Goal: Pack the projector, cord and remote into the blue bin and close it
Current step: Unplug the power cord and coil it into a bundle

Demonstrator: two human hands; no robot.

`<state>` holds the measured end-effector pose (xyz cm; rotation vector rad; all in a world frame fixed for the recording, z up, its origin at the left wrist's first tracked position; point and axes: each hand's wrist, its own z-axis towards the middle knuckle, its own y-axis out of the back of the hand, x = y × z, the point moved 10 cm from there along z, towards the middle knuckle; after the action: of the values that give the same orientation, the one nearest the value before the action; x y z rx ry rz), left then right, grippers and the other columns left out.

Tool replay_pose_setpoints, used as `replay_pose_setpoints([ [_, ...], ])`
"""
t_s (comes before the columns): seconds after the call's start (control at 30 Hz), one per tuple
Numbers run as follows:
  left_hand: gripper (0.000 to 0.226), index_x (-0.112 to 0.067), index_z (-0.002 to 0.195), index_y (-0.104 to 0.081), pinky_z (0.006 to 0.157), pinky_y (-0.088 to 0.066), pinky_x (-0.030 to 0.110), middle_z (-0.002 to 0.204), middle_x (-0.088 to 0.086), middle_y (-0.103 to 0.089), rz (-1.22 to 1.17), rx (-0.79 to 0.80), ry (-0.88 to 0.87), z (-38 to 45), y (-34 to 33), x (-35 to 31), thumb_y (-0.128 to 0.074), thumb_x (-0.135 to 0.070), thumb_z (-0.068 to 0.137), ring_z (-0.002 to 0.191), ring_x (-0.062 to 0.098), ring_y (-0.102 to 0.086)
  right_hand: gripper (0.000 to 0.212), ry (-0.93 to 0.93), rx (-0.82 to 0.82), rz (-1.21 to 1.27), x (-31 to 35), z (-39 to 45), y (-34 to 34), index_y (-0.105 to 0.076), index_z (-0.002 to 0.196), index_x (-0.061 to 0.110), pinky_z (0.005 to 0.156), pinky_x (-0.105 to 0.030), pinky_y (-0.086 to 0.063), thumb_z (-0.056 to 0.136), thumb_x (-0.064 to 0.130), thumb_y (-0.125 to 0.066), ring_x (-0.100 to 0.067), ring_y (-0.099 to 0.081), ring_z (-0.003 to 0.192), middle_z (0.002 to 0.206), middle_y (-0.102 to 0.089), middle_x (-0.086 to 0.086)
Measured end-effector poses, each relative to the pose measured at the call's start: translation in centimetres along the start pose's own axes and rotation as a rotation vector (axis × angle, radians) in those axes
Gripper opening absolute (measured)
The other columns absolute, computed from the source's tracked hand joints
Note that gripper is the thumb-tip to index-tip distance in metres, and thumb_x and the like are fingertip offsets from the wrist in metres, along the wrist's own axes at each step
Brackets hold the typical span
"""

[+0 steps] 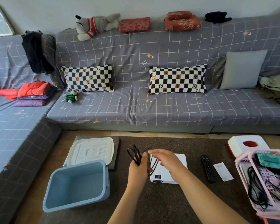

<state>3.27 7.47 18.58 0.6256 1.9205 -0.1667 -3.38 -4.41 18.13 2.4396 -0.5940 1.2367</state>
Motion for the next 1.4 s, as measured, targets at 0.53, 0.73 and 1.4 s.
replay_pose_setpoints([
  [0.53, 0.019, -0.014, 0.083, -0.069, 0.050, -0.043, 0.023, 0.051, -0.008, -0.064, 0.012, 0.281, 0.321, 0.3, -0.9, 4.2, -0.074, -0.031, 0.078, 0.047, 0.008, -0.057, 0.028, -0.214, -0.010, 0.075, -2.3, -0.2, -2.1, -0.068, 0.107, 0.013, 0.085, -0.030, -0.040, 0.088, 0.026, -0.052, -0.018, -0.053, 0.104, 0.118, -0.061, -0.009],
  [0.73, 0.016, -0.004, 0.082, -0.066, 0.053, -0.044, 0.029, 0.051, 0.003, -0.053, -0.223, 0.319, 0.361, 0.2, -1.3, 3.7, -0.051, -0.007, 0.084, 0.053, 0.019, -0.052, 0.033, 0.022, -0.075, -0.205, 0.7, 0.8, -1.4, -0.070, 0.081, 0.024, 0.078, -0.026, -0.040, 0.094, 0.017, -0.040, -0.012, -0.056, 0.097, 0.104, -0.063, 0.002],
  [1.4, 0.045, -0.020, 0.114, -0.059, 0.083, -0.052, 0.024, 0.092, 0.000, -0.070, 0.150, 0.318, -0.022, 4.2, 2.2, 2.0, -0.079, -0.027, 0.073, 0.089, 0.013, -0.067, 0.017, 0.069, 0.130, -0.256, 0.9, 3.6, -5.1, -0.071, 0.102, 0.022, 0.065, -0.015, -0.048, 0.086, 0.024, -0.065, -0.007, -0.063, 0.080, 0.088, -0.070, 0.006],
])
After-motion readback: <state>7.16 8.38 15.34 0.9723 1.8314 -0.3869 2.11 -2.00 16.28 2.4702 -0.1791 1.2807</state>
